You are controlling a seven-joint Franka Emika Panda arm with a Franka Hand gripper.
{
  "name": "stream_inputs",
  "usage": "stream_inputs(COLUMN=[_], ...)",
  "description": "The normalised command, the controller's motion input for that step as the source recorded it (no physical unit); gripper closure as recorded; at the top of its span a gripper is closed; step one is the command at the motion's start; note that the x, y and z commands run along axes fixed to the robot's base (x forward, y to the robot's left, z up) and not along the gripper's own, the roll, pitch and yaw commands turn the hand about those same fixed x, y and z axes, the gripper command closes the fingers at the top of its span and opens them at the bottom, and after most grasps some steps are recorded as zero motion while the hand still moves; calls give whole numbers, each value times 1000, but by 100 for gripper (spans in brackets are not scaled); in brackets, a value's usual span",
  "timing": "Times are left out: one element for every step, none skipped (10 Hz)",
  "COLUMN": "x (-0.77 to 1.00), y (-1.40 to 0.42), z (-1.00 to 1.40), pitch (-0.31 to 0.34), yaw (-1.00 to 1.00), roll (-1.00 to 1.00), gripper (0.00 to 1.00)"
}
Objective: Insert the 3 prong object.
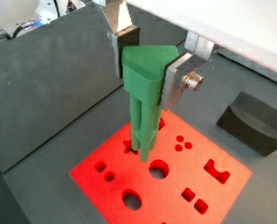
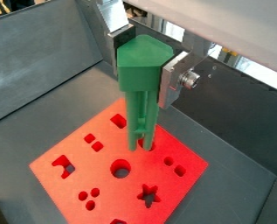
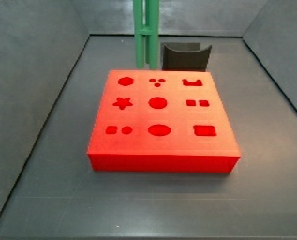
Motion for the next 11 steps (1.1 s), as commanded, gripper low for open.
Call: stream_inputs(x=[126, 106, 134, 40, 286, 466, 434, 366, 171, 60, 0], y=[374, 263, 311, 483, 511, 391, 371, 280, 123, 46, 11], z=[0, 0, 0, 0, 0, 0, 0, -23, -66, -131, -217], pitch=[89, 93, 91, 109, 99, 80, 74, 16, 0, 0, 0], yaw=[-580, -734, -691, -209, -311, -580, -609, -714, -926, -997, -994], roll=[90, 20, 0, 0, 0, 0, 0, 27, 9, 26, 87], gripper=[100, 100, 100, 100, 100, 100, 100, 100, 100, 100, 100])
